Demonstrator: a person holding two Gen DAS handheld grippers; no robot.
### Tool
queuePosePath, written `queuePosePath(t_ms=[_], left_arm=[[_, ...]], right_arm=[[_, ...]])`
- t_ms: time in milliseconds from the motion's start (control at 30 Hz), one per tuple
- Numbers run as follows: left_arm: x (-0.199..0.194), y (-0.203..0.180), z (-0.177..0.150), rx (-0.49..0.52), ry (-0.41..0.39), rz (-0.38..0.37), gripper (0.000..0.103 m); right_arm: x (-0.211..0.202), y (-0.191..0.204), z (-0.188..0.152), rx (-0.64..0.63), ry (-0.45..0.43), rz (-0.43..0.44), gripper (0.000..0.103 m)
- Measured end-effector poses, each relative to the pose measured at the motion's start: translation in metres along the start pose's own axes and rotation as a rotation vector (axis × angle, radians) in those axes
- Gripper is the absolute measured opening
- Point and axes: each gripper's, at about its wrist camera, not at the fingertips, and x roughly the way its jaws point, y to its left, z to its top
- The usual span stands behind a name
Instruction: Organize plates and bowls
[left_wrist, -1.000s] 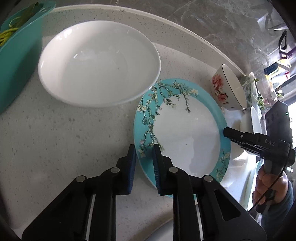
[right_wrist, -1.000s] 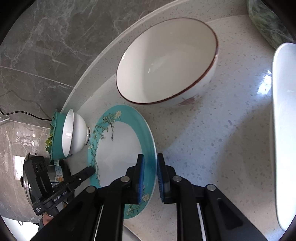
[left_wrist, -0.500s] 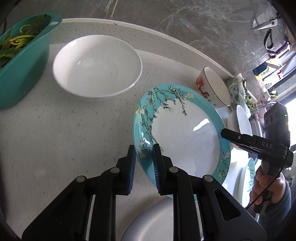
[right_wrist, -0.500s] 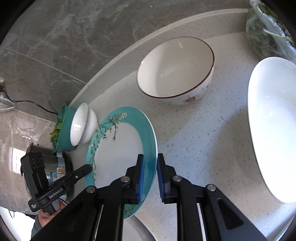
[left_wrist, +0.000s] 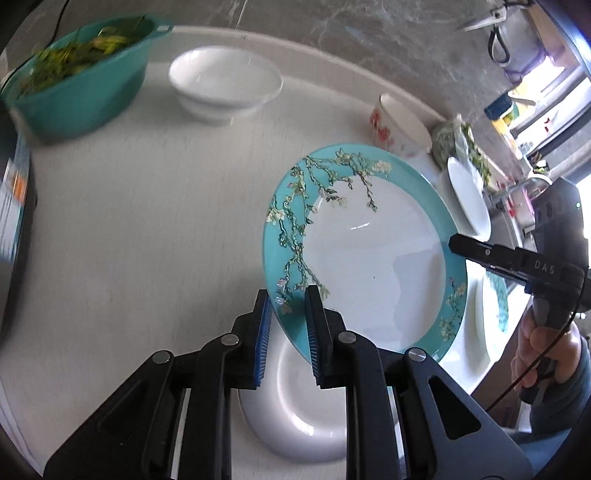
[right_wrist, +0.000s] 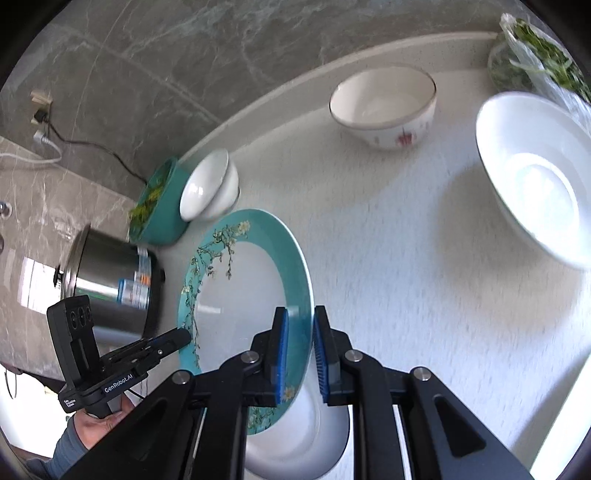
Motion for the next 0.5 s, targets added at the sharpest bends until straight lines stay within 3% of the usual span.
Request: queuePosePath(t_ms=[267,500], left_arm=[[-0.004,0.005,-0.061,0.007,0.051,0.035,0.016],[-0.007,0.009,-0.073,0.021,0.059,0.052,0.016]], right_arm=[[0.018,-0.006,-0.044,-0.007,0.06,-0.024,0.018],[0.027,-0.012,-0.064,-0.012,0.071,-0.038,0.018]])
